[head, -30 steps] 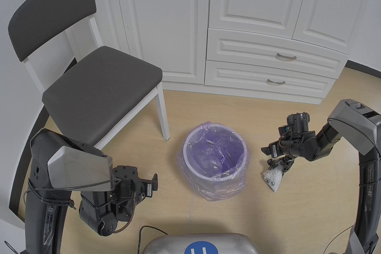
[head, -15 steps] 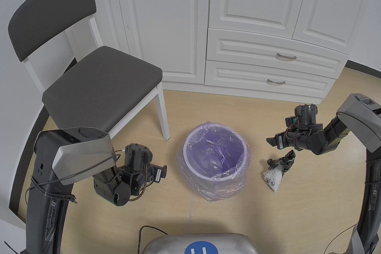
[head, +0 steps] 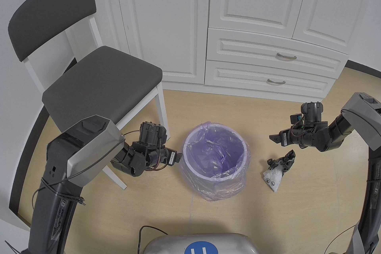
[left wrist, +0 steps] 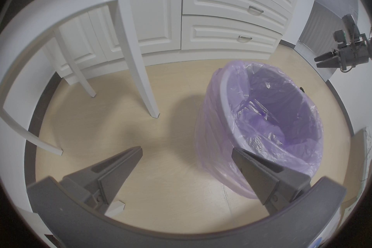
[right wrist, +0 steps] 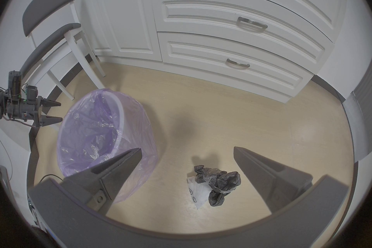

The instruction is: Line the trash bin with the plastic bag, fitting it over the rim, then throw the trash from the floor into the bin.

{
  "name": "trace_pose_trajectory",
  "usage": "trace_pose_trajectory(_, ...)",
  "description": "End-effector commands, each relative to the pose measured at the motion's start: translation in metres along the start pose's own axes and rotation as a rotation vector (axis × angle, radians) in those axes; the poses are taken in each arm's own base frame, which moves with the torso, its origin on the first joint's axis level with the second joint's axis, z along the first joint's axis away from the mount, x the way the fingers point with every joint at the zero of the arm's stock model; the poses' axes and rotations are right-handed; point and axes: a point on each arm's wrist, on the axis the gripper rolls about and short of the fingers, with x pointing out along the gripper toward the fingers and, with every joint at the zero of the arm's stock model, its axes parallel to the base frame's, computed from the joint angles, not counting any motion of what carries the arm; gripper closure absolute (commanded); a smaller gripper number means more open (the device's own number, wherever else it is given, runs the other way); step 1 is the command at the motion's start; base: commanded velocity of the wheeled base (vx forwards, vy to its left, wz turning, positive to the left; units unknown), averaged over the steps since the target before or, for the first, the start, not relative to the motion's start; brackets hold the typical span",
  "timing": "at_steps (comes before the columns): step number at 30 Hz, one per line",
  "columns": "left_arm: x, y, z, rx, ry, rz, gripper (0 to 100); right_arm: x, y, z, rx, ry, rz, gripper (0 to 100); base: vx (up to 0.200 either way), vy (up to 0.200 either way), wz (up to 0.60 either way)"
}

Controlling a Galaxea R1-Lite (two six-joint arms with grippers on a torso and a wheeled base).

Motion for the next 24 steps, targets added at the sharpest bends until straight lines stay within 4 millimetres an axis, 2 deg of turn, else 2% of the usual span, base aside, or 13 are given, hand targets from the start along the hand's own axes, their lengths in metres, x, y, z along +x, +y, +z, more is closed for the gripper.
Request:
trace_pose_trajectory(1,0.027,0.000,-0.011,0.001,0.042,-0.030,0,0.002,-0.004,-0.002,0.006,0.004,-0.002,0,0.000,0.000,0.00)
trace_pose_trajectory(3,0.034,0.000,-0.008,0.001,0.054,-0.050,0,0.003,-0.005,-0.004,0.008,0.008,-0.001,0,0.000,0.000,0.00)
trace_pose_trajectory(6,0.055,0.005,-0.008,0.000,0.074,-0.046,0,0.005,-0.008,-0.004,0.011,0.009,-0.006,0,0.000,0.000,0.00)
trace_pose_trajectory(11,0.080,0.007,-0.021,-0.003,0.125,-0.042,0,0.009,-0.009,-0.008,0.014,0.018,-0.008,0,0.000,0.000,0.00)
trace_pose_trajectory(13,0.083,0.009,-0.029,-0.002,0.154,-0.048,0,0.011,-0.011,-0.009,0.016,0.018,-0.011,0,0.000,0.000,0.00)
trace_pose_trajectory(24,0.084,0.018,-0.032,-0.003,0.155,-0.055,0,0.019,-0.008,-0.016,0.015,0.036,-0.005,0,0.000,0.000,0.00)
